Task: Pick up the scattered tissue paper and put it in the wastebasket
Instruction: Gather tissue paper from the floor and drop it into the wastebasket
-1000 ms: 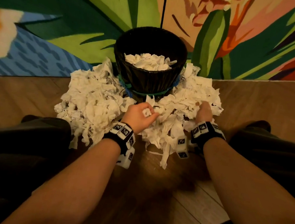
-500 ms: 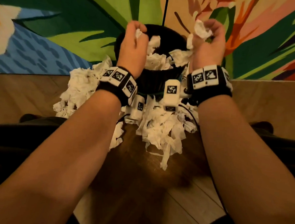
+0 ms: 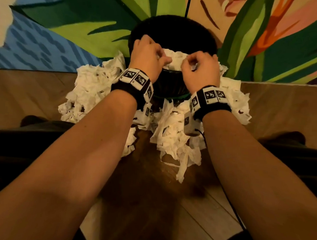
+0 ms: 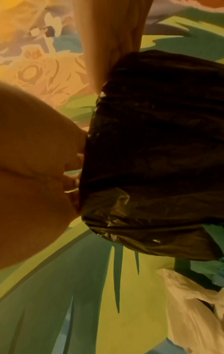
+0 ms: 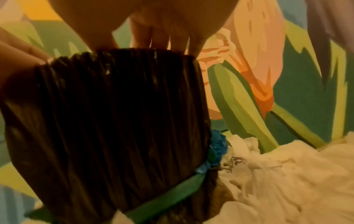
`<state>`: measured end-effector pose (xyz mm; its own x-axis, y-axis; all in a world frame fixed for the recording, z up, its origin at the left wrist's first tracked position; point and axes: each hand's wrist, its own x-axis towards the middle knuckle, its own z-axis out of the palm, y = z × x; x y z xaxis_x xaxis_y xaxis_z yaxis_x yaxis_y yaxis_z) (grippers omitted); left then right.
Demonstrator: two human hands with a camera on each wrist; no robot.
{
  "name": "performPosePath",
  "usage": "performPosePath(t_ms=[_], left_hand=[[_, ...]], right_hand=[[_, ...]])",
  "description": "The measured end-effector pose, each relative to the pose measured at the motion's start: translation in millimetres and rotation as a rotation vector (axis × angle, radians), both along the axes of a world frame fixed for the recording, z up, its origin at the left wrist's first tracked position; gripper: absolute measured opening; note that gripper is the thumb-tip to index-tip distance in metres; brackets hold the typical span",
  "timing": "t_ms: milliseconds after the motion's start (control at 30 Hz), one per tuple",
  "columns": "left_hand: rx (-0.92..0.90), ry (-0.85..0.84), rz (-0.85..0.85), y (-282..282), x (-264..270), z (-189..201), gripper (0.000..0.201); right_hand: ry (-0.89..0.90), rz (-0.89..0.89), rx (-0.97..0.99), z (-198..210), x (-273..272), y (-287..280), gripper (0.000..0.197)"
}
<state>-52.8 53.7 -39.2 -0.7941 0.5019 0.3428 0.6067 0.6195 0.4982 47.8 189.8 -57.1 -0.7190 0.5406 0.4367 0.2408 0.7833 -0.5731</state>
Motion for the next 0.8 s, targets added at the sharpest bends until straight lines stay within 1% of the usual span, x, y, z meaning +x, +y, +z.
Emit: performPosePath(t_ms=[67, 100, 133, 200, 267, 300, 400, 433, 467, 533, 600, 633, 667, 700, 733, 800], left_hand=[[-0.174, 0.052, -0.012, 1, 2, 0, 0.044], [-0.255, 0.079, -0.008, 2, 5, 0, 0.054], [-0.312, 0.113, 0.001, 3, 8, -1, 0.058], [-0.372, 0.144, 0.003, 3, 13, -3, 0.054], [-0.372, 0.091, -0.021, 0, 11, -1, 0.046], [-0.355, 0.062, -0.039, -2, 9, 1, 0.045], [-0.309, 0.018, -0.065, -12, 8, 5, 0.051], [-0.268, 0.022, -0.067, -16, 10, 5, 0.05], [-0.18, 0.028, -0.062, -21, 13, 4, 0.047], [0.136, 0.008, 0.013, -33, 21, -2, 0.039], [0.46, -0.044, 0.175, -46, 29, -14, 0.034], [0.572, -0.089, 0.264, -51, 34, -23, 0.031], [0.644, -0.157, 0.341, -56, 39, -35, 0.028], [0.678, -0.237, 0.398, -60, 45, -49, 0.024], [0.669, -0.319, 0.433, -63, 53, -63, 0.021], [0.544, -0.448, 0.441, -70, 72, -94, 0.016]], right_hand=[[-0.127, -0.021, 0.102, -5, 0, 2, 0.034], [-0.168, -0.032, 0.128, -7, 0, 2, 0.038], [-0.195, -0.036, 0.133, -8, 0, 2, 0.04], [-0.244, -0.024, 0.109, -8, -1, 0, 0.041], [-0.241, 0.001, 0.062, -7, 0, -1, 0.035], [-0.22, 0.016, 0.036, -6, 2, 0, 0.032], [-0.104, 0.058, -0.038, -1, 10, 0, 0.026], [-0.041, 0.058, -0.066, 1, 14, 2, 0.024], [0.027, 0.052, -0.09, 2, 18, 4, 0.024], [0.141, 0.03, -0.15, 3, 27, 10, 0.027], [0.208, -0.02, -0.251, -1, 41, 16, 0.024], [0.222, -0.051, -0.289, -5, 49, 18, 0.022], [0.218, -0.086, -0.319, -12, 58, 19, 0.02], [0.199, -0.12, -0.347, -21, 67, 21, 0.019], [0.161, -0.153, -0.38, -31, 77, 21, 0.018], [0.013, -0.213, -0.473, -57, 97, 20, 0.015]])
